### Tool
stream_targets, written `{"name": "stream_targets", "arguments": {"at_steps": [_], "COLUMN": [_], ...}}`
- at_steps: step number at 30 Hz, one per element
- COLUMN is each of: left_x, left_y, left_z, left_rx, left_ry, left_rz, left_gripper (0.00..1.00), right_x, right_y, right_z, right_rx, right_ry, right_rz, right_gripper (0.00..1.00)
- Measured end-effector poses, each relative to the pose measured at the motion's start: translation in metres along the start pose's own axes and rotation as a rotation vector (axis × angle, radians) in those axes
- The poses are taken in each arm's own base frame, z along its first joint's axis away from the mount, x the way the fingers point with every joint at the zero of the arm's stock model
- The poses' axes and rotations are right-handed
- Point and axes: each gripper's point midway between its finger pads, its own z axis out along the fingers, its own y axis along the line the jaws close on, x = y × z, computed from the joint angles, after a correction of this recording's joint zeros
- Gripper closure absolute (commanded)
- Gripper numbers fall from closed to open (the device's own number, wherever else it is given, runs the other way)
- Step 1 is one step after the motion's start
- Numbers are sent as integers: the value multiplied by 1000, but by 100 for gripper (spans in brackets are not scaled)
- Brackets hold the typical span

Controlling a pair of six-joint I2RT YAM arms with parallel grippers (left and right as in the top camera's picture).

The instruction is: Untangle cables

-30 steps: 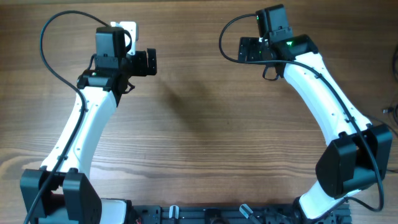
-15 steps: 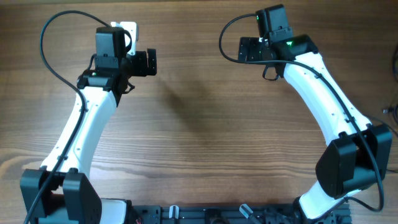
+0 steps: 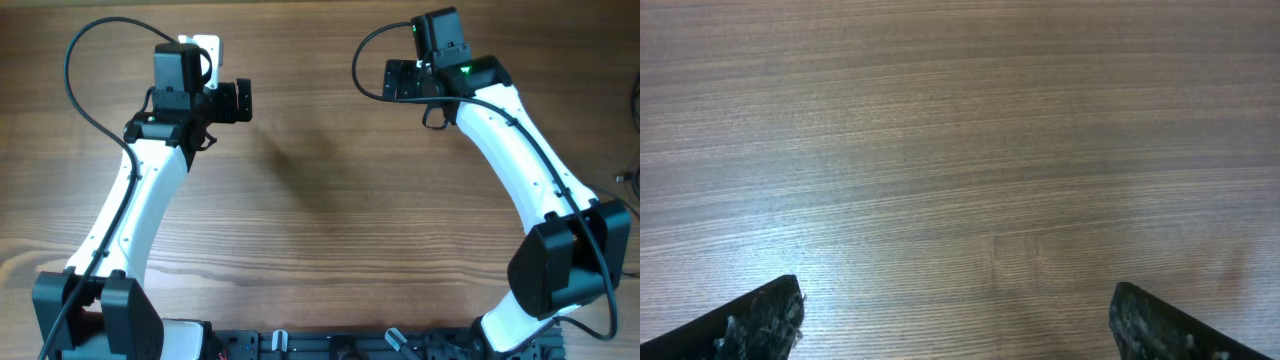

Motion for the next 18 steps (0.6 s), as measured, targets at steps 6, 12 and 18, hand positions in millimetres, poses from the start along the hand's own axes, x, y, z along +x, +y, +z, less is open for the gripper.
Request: {"name": "stream_targets", "arguments": {"at_steps": [6,12,18], "left_x": [-5,-23,4], "left_y": [0,-1,0], "left_z": [-2,-21,-43], "left_rx": [0,8,19], "left_ry": [-19,-181,-299], "left_rz": [-8,-34,-56], "left_gripper": [0,0,0], "right_x": [0,0,0], "right_y": [0,0,0], "right_z": [0,0,0], "right_rx": [0,0,1], "right_ry": [0,0,-1], "right_rz": [0,0,0], "right_gripper": [0,0,1]}}
